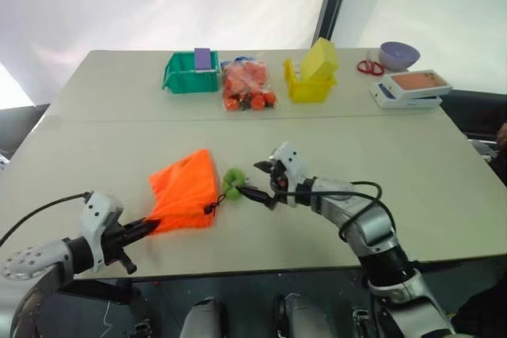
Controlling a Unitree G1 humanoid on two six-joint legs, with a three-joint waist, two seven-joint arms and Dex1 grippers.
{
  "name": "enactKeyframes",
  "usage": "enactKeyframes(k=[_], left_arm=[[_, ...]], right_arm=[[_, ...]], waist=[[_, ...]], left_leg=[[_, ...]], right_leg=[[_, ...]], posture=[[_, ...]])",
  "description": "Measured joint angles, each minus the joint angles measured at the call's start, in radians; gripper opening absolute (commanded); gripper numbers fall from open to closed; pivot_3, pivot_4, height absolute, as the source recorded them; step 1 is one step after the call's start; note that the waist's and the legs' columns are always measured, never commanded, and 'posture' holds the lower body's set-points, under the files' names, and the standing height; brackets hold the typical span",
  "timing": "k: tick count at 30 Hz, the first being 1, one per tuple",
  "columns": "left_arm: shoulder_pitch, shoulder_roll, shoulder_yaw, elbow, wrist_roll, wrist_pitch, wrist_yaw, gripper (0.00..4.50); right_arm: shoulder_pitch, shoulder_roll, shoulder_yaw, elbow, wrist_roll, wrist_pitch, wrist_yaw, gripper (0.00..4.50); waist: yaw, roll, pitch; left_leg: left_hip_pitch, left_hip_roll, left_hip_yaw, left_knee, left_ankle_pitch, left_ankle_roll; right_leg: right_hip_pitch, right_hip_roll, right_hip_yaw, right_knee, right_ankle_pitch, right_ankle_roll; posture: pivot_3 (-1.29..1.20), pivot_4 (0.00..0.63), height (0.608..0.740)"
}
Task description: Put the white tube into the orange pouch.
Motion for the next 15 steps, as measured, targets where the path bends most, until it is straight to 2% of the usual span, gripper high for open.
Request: enactKeyframes(k=[4,7,10,14,15], left_arm=[[-0.017,-0.034,0.042,-0.02,-0.08,0.043,0.018,3.08],[-0.022,-0.023,0.084,-0.024,-0.14,0.085,0.014,3.08],[-0.002,-0.007,0.106,-0.039,-0.201,0.141,0.001,3.15],[-0.006,-0.007,0.126,-0.04,-0.243,0.17,0.015,3.15],[-0.014,-0.009,0.133,-0.039,-0.248,0.173,0.023,3.15]], right_arm=[[-0.014,0.074,0.001,0.068,-0.004,0.015,-0.042,4.5],[-0.037,0.103,0.009,0.11,-0.02,0.017,-0.063,4.5],[-0.048,0.115,0.016,0.154,-0.041,0.012,-0.073,3.74],[-0.049,0.107,0.036,0.163,-0.068,-0.007,-0.064,1.83],[-0.047,0.102,0.038,0.16,-0.071,-0.012,-0.057,1.2]], waist=[[-0.001,0.0,0.0],[-0.004,0.0,0.0],[-0.004,0.0,0.0],[-0.002,0.0,0.0],[-0.002,0.0,0.0]], left_leg=[[0.0,0.0,0.0,0.0,0.001,0.002],[0.001,0.0,0.0,0.0,0.002,0.002],[0.001,0.0,0.0,0.0,0.002,0.002],[0.001,0.0,0.0,0.0,0.002,0.003],[0.001,0.0,0.0,0.0,0.002,0.003]], right_leg=[[0.0,0.0,0.0,0.001,0.0,0.0],[0.001,0.001,0.0,0.001,0.0,0.0],[0.001,0.001,0.0,0.001,0.0,0.0],[0.001,0.0,0.0,0.001,0.0,0.0],[0.001,0.001,0.0,0.001,0.0,0.0]], posture=[[0.0,0.15,0.74],[0.0,0.15,0.74],[0.0,0.15,0.74],[0.0,0.15,0.74],[0.0,0.15,0.74]])
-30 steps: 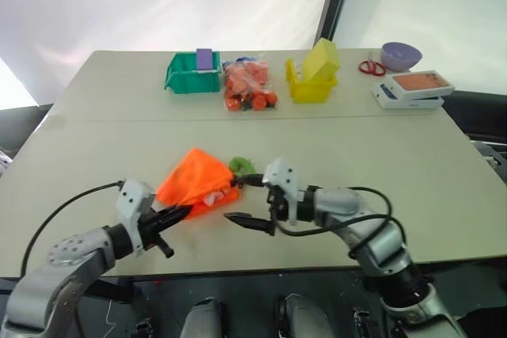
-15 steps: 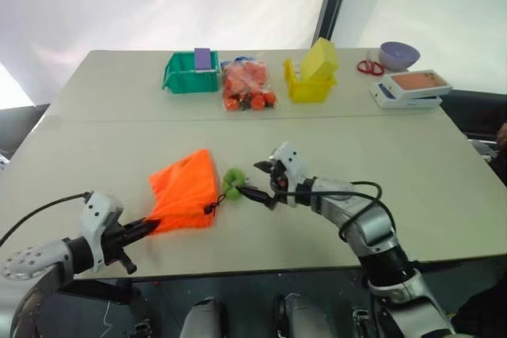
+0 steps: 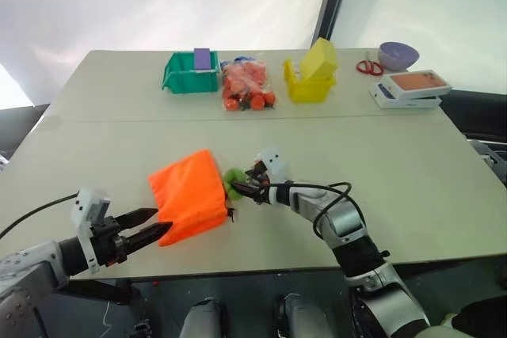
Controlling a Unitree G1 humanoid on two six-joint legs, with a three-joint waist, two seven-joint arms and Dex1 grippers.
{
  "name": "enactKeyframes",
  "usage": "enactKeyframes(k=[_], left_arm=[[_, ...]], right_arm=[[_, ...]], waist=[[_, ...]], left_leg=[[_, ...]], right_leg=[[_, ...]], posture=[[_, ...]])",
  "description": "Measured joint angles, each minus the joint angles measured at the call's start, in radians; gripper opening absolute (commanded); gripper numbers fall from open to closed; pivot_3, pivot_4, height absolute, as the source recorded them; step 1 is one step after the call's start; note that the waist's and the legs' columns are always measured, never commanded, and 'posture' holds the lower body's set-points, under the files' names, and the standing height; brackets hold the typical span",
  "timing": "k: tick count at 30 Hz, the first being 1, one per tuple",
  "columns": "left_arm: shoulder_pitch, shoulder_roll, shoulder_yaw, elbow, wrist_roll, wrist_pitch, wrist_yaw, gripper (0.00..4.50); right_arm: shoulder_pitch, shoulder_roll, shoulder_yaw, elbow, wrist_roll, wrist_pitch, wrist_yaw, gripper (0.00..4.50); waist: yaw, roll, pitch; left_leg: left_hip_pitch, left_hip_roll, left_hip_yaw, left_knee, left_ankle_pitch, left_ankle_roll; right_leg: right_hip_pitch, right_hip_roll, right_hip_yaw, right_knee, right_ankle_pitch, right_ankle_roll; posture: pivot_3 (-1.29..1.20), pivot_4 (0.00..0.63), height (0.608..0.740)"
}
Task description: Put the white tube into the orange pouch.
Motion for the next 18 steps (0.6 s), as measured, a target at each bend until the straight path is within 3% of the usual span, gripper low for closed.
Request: enactKeyframes(k=[2,3,10,15,18], left_arm=[[-0.027,-0.008,0.018,0.0,-0.015,0.001,0.02,3.15],[-0.037,-0.01,0.024,0.0,-0.022,0.001,0.028,3.15],[-0.195,-0.05,-0.003,0.024,-0.032,-0.014,0.087,3.15],[-0.324,-0.078,-0.141,0.052,-0.012,-0.016,0.088,3.15],[-0.369,-0.078,-0.214,0.067,-0.009,-0.014,0.048,4.06]], right_arm=[[0.01,-0.027,0.001,-0.021,-0.008,-0.011,0.013,0.22],[0.019,-0.043,-0.003,-0.037,-0.008,-0.012,0.021,0.06],[0.111,-0.165,-0.141,-0.168,0.058,-0.011,0.067,0.06],[0.137,-0.215,-0.288,-0.277,0.167,0.001,0.098,0.06],[0.143,-0.227,-0.305,-0.302,0.191,0.012,0.1,0.0]], waist=[[0.004,0.0,0.0],[0.004,0.0,0.0],[0.007,0.0,0.0],[0.002,-0.004,-0.002],[0.001,-0.005,-0.003]], left_leg=[[0.0,0.0,0.0,0.0,0.0,0.0],[0.0,0.0,0.0,0.0,0.0,0.0],[0.0,-0.001,0.0,0.001,0.0,0.0],[0.0,0.0,0.0,0.0,0.0,0.001],[0.001,0.001,0.0,0.0,0.0,0.001]], right_leg=[[0.0,0.0,0.0,0.0,0.0,0.0],[0.001,0.0,0.0,0.0,0.0,0.0],[0.002,0.0,0.0,0.0,0.0,0.0],[0.006,0.002,0.0,0.0,0.0,0.001],[0.005,0.004,0.0,0.001,0.0,0.001]], posture=[[0.0,0.15,0.74],[0.0,0.15,0.74],[0.0,0.15,0.74],[0.0,0.15,0.74],[0.0,0.15,0.74]])
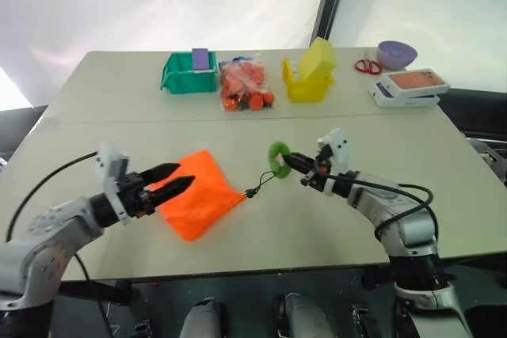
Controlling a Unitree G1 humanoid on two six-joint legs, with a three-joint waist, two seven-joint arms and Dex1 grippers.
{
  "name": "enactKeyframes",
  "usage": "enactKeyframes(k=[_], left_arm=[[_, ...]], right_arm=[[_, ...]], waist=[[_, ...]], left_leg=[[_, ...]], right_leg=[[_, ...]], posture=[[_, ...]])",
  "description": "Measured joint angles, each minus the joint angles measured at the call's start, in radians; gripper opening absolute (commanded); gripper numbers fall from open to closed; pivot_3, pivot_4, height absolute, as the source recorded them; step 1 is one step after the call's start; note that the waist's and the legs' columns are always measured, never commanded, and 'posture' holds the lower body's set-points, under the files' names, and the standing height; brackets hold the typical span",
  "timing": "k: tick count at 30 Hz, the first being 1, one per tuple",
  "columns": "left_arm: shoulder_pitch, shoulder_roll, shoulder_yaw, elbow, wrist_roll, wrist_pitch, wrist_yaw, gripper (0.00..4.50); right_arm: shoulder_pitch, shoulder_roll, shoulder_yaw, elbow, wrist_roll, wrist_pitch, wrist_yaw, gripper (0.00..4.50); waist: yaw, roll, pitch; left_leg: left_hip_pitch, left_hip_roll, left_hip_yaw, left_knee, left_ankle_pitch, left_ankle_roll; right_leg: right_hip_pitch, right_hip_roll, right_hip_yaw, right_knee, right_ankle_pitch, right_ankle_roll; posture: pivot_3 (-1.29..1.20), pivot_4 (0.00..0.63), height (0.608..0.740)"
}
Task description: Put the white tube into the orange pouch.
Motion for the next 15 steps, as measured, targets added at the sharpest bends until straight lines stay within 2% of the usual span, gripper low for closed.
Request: enactKeyframes(k=[1,2,7,11,15], left_arm=[[-0.019,0.001,-0.025,0.011,0.011,-0.002,-0.014,4.42],[-0.039,0.003,-0.055,0.026,0.03,-0.006,-0.028,4.47],[-0.157,0.003,-0.208,0.113,0.15,-0.057,-0.104,4.47],[-0.258,-0.012,-0.302,0.194,0.234,-0.106,-0.174,4.47],[-0.292,-0.017,-0.359,0.247,0.288,-0.142,-0.232,4.47]], right_arm=[[0.002,-0.001,-0.004,-0.001,0.001,0.001,-0.001,0.0],[0.002,-0.001,-0.007,-0.002,0.003,0.001,-0.003,0.0],[0.005,-0.002,-0.01,-0.01,0.02,0.001,-0.007,0.0],[0.002,-0.001,-0.006,-0.01,0.021,-0.003,-0.007,0.0],[0.003,0.003,-0.021,-0.027,0.053,-0.01,-0.001,0.0]], waist=[[0.002,0.0,0.0],[0.003,0.0,0.0],[0.004,0.001,0.0],[0.004,0.0,0.0],[0.001,0.001,0.0]], left_leg=[[0.0,0.0,0.0,0.0,0.0,0.0],[0.0,0.0,0.0,0.0,0.0,0.0],[0.0,-0.001,0.0,0.001,0.0,0.0],[-0.001,-0.002,0.0,0.001,0.0,0.0],[-0.001,-0.001,0.0,0.0,0.0,0.0]], right_leg=[[0.0,0.0,0.0,0.0,0.0,0.0],[0.0,0.001,0.0,0.0,0.0,0.0],[0.001,-0.001,0.0,-0.001,0.0,0.0],[0.001,-0.001,0.0,-0.001,0.0,0.0],[0.0,0.0,0.0,-0.001,0.0,0.001]], posture=[[0.0,0.15,0.74],[0.0,0.15,0.74],[0.0,0.15,0.74],[0.0,0.15,0.74],[0.0,0.15,0.74]])
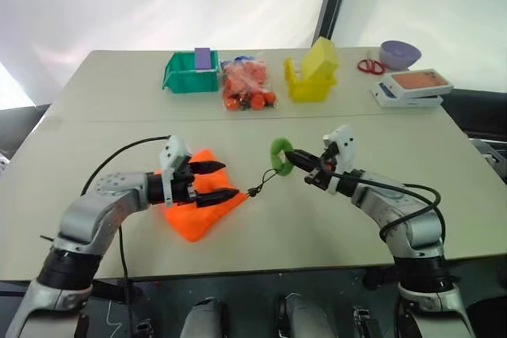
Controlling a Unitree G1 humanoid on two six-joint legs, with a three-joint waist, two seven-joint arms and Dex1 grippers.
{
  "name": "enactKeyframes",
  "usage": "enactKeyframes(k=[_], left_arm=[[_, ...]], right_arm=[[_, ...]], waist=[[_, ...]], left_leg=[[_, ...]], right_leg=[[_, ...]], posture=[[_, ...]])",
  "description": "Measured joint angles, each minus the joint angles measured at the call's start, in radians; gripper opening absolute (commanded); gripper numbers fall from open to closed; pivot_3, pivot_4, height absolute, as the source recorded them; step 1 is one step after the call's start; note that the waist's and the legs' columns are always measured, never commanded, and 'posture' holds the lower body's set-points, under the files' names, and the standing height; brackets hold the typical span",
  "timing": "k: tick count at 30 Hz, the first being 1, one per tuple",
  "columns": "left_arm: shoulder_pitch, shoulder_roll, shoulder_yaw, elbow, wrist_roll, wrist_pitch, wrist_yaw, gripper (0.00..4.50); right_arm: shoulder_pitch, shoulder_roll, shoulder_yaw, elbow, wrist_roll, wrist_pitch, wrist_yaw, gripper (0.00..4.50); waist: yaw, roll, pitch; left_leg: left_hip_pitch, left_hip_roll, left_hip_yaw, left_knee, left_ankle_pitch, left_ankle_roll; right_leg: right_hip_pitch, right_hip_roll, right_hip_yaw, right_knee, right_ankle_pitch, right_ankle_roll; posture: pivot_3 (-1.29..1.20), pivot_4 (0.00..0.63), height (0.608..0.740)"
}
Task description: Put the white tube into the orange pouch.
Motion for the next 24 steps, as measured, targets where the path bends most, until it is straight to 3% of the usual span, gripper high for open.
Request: enactKeyframes(k=[7,24], left_arm=[[-0.017,-0.022,-0.014,0.029,0.016,0.0,-0.066,4.47],[-0.049,-0.078,-0.052,0.006,0.084,-0.038,-0.078,4.47]], right_arm=[[0.004,0.002,-0.039,-0.062,0.094,0.0,0.014,0.0],[0.01,0.005,-0.012,-0.069,0.125,-0.021,0.021,0.0]], waist=[[0.004,0.0,0.0],[0.003,0.0,0.0]], left_leg=[[0.0,0.0,-0.001,0.001,0.0,0.0],[0.0,0.0,-0.001,0.001,0.0,0.0]], right_leg=[[0.0,0.0,0.0,0.0,0.0,0.0],[0.001,0.0,0.0,0.0,0.0,0.001]], posture=[[0.0,0.15,0.74],[0.0,0.15,0.74]])
